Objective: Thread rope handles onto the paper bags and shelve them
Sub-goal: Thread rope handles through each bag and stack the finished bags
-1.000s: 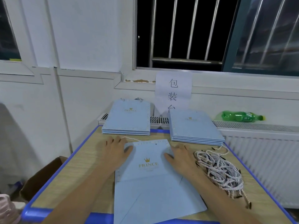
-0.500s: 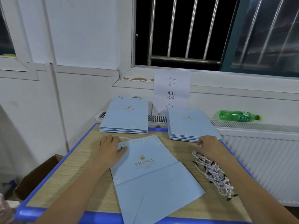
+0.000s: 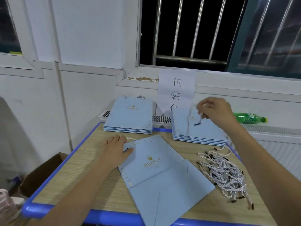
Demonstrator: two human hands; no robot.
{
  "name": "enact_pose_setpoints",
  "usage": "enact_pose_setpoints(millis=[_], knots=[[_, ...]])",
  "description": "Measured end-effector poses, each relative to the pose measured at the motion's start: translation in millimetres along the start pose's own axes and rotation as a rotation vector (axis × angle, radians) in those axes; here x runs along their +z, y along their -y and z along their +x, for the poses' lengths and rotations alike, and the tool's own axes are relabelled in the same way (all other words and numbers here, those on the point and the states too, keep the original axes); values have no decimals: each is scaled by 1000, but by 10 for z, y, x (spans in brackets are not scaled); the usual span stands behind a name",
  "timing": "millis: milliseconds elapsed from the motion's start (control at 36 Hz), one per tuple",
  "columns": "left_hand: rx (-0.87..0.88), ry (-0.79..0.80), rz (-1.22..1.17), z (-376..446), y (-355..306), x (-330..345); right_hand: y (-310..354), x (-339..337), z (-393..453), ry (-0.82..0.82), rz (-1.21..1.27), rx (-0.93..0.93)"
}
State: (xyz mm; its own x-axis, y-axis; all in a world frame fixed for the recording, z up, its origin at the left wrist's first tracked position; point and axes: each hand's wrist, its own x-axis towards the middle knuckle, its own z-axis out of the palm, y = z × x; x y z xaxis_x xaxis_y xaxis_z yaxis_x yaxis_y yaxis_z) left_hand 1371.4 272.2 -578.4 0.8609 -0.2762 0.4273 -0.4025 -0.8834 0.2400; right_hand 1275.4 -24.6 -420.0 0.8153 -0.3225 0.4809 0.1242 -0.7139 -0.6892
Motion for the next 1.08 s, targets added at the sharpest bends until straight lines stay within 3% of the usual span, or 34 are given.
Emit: enact_pose_setpoints(millis=[139, 333, 417, 556, 694, 806, 889, 944, 1083], knots=[[-33, 74, -104, -7, 0, -14, 487, 53, 34, 34, 319, -45], [-54, 97, -206, -22, -65, -73, 601, 413, -58, 165, 661, 89], [-42, 82, -212, -23, -67, -75, 352, 649, -142, 194, 632, 217], [-19, 105, -217, -30, -51, -88, -346, 1056, -344, 286, 336, 385], [-23, 116, -216, -42, -56, -105, -625, 1139, -484, 379, -332, 100], [-37, 125, -227, -37, -60, -128, -497, 1088, -669, 361, -303, -381], [-69, 131, -250, -27, -49, -138, -393, 1117, -768, 549, -292, -655], [-79, 144, -266, -27, -50, -142, -397, 1180, -778, 618, -372, -791], [-74, 165, -273, -39, -75, -181, -367, 1236, -726, 555, -484, -974]])
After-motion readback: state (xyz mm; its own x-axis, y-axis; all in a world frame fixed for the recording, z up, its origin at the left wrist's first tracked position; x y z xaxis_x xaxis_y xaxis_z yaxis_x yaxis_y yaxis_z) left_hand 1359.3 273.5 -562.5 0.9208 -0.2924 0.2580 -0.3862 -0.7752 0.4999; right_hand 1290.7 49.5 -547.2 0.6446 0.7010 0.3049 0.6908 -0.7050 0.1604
